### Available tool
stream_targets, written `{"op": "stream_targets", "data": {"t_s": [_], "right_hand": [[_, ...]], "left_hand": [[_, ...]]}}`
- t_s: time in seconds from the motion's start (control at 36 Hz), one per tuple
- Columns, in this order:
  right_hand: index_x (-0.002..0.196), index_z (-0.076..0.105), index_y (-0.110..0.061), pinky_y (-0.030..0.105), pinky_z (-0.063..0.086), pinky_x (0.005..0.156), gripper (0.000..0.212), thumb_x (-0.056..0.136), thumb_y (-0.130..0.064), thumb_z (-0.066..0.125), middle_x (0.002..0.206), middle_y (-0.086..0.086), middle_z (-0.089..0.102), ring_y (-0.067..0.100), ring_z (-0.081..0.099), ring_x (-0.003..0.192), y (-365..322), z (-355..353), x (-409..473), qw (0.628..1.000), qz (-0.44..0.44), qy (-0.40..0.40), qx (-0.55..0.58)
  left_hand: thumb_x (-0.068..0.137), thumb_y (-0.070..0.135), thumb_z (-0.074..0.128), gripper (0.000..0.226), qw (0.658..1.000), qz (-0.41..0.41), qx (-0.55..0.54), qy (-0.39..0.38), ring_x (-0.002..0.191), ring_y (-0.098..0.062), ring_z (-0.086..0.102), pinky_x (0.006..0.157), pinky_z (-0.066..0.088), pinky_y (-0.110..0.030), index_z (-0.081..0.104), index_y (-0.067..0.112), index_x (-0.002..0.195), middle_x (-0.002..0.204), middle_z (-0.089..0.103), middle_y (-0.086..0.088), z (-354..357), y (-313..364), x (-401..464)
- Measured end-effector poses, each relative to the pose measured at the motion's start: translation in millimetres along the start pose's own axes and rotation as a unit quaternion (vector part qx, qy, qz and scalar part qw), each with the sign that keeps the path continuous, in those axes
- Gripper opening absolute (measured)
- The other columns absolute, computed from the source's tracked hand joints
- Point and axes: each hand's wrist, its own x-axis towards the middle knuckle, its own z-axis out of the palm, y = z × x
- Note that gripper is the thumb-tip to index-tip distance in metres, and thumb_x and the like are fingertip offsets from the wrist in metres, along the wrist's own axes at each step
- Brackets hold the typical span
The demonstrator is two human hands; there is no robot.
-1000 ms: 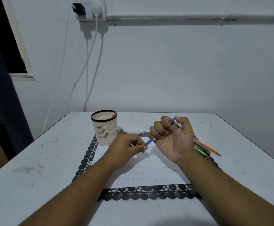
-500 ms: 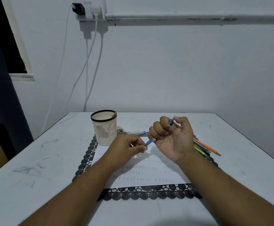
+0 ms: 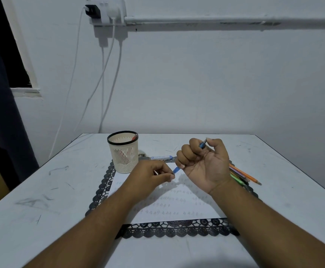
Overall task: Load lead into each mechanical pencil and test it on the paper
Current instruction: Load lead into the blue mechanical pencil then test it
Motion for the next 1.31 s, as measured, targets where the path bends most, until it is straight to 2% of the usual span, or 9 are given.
{"op": "stream_targets", "data": {"t_s": [0.11, 0.25, 0.47, 0.61, 0.72, 0.89, 1.14, 1.31], "right_hand": [[0.063, 0.033, -0.02, 0.04, 0.015, 0.064, 0.034, 0.086, -0.041, 0.046, 0.063, 0.001, 0.021, 0.02, 0.018, 0.062, 0.3, 0.1, -0.1, 1.0, -0.002, 0.006, -0.003], [0.064, 0.032, -0.02, 0.04, 0.015, 0.065, 0.037, 0.083, -0.041, 0.055, 0.062, 0.001, 0.024, 0.019, 0.019, 0.062, 0.0, -0.7, 0.8, 1.0, 0.001, -0.004, -0.003], [0.065, 0.028, -0.019, 0.04, 0.014, 0.065, 0.035, 0.085, -0.041, 0.046, 0.063, 0.001, 0.022, 0.019, 0.018, 0.062, -0.4, -0.4, 0.0, 1.0, -0.002, 0.008, 0.003], [0.062, 0.036, -0.019, 0.041, 0.013, 0.065, 0.033, 0.086, -0.04, 0.046, 0.062, 0.001, 0.024, 0.02, 0.018, 0.062, 0.2, -0.5, 0.3, 1.0, 0.003, 0.008, 0.0], [0.064, 0.03, -0.019, 0.041, 0.014, 0.065, 0.036, 0.084, -0.041, 0.051, 0.062, 0.001, 0.023, 0.02, 0.018, 0.062, -0.5, -1.5, 0.3, 1.0, 0.008, 0.006, -0.011], [0.061, 0.039, -0.019, 0.041, 0.016, 0.064, 0.039, 0.079, -0.043, 0.065, 0.062, 0.001, 0.024, 0.02, 0.019, 0.061, -1.0, -2.0, 1.1, 1.0, 0.014, -0.004, -0.017], [0.062, 0.037, -0.019, 0.04, 0.018, 0.063, 0.043, 0.078, -0.044, 0.068, 0.062, 0.001, 0.023, 0.019, 0.02, 0.061, -2.3, -0.8, 0.3, 1.0, 0.014, -0.007, -0.018], [0.062, 0.04, -0.018, 0.037, 0.026, 0.06, 0.042, 0.078, -0.044, 0.069, 0.062, 0.001, 0.026, 0.019, 0.021, 0.061, -2.3, -0.2, 0.1, 1.0, 0.015, -0.009, -0.023]], "left_hand": [[0.089, 0.02, 0.08, 0.012, 1.0, 0.0, 0.005, 0.001, 0.067, -0.002, 0.063, 0.065, 0.048, -0.018, 0.078, 0.029, 0.081, 0.078, 0.075, 0.011, -0.1, 0.5, 0.2], [0.089, 0.02, 0.08, 0.01, 1.0, -0.002, 0.004, 0.001, 0.066, 0.0, 0.062, 0.064, 0.047, -0.015, 0.078, 0.027, 0.082, 0.077, 0.076, 0.01, 0.3, 1.4, 0.6], [0.089, 0.02, 0.079, 0.009, 1.0, -0.006, -0.001, 0.001, 0.068, -0.003, 0.063, 0.066, 0.048, -0.02, 0.079, 0.026, 0.083, 0.078, 0.076, 0.009, 0.2, -0.3, 0.8], [0.089, 0.02, 0.08, 0.009, 1.0, -0.004, 0.002, 0.001, 0.067, -0.001, 0.062, 0.065, 0.048, -0.018, 0.079, 0.026, 0.082, 0.077, 0.075, 0.01, 0.2, 1.1, -0.1], [0.089, 0.02, 0.08, 0.011, 1.0, -0.004, 0.001, 0.0, 0.065, 0.002, 0.06, 0.064, 0.045, -0.015, 0.078, 0.028, 0.08, 0.076, 0.075, 0.011, 0.6, 2.4, -0.7], [0.089, 0.019, 0.08, 0.012, 1.0, -0.001, 0.003, -0.003, 0.063, 0.004, 0.059, 0.063, 0.043, -0.013, 0.078, 0.028, 0.08, 0.076, 0.075, 0.012, 0.8, 3.0, -1.9], [0.089, 0.02, 0.079, 0.012, 1.0, 0.0, 0.011, -0.004, 0.063, 0.005, 0.059, 0.063, 0.043, -0.012, 0.078, 0.028, 0.081, 0.076, 0.075, 0.013, 1.1, 3.4, -1.6], [0.089, 0.02, 0.08, 0.013, 1.0, -0.002, 0.01, -0.005, 0.061, 0.005, 0.057, 0.062, 0.042, -0.013, 0.078, 0.029, 0.08, 0.076, 0.075, 0.012, 1.5, 3.1, -1.5]]}}
